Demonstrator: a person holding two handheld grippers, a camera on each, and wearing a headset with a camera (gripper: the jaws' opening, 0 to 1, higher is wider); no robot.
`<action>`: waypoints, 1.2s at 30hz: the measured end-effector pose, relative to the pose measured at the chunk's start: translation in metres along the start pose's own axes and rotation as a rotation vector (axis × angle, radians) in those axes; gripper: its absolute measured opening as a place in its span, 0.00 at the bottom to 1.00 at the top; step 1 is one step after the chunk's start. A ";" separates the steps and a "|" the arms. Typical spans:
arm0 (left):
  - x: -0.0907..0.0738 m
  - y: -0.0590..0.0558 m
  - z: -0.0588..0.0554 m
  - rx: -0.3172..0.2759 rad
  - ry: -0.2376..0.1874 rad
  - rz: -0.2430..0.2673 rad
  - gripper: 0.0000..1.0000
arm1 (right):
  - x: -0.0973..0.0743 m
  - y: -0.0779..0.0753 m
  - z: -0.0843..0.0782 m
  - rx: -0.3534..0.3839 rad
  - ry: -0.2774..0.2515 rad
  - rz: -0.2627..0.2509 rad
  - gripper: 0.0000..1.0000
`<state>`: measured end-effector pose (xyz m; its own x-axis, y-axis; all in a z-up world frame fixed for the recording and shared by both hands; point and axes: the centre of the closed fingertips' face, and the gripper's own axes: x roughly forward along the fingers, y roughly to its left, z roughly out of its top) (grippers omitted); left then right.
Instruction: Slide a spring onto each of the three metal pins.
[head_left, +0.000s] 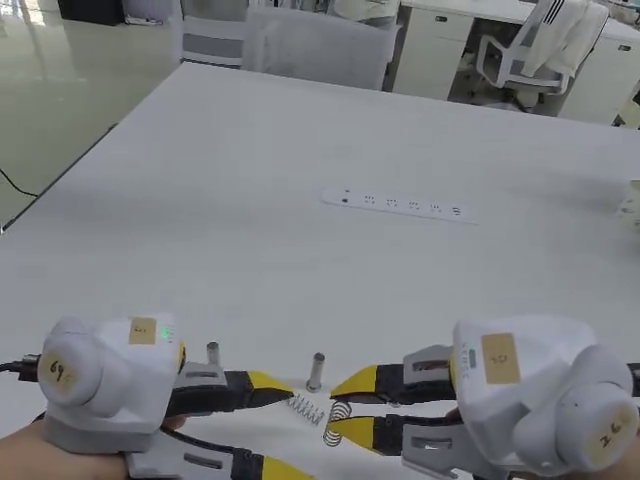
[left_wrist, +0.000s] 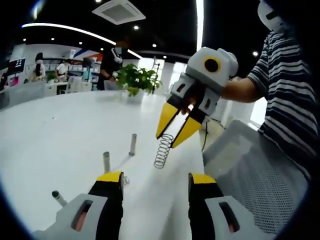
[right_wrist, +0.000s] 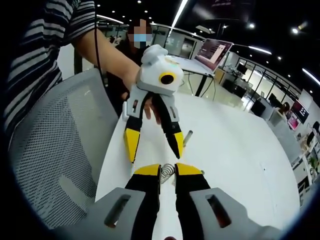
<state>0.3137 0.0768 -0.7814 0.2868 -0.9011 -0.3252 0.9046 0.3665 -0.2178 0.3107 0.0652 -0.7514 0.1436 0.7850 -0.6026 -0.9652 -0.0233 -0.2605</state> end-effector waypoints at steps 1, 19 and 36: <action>-0.003 0.001 0.001 -0.006 -0.009 0.006 0.47 | 0.000 0.000 -0.001 0.002 0.001 -0.003 0.08; -0.033 0.014 -0.012 -0.064 -0.023 0.104 0.61 | 0.001 -0.007 -0.007 0.009 0.012 -0.031 0.08; -0.065 0.034 -0.019 -0.086 -0.050 0.236 0.91 | -0.005 -0.013 -0.016 0.045 0.023 -0.058 0.08</action>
<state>0.3199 0.1521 -0.7857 0.5044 -0.7975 -0.3310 0.7807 0.5850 -0.2197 0.3261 0.0517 -0.7576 0.2044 0.7700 -0.6044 -0.9637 0.0501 -0.2622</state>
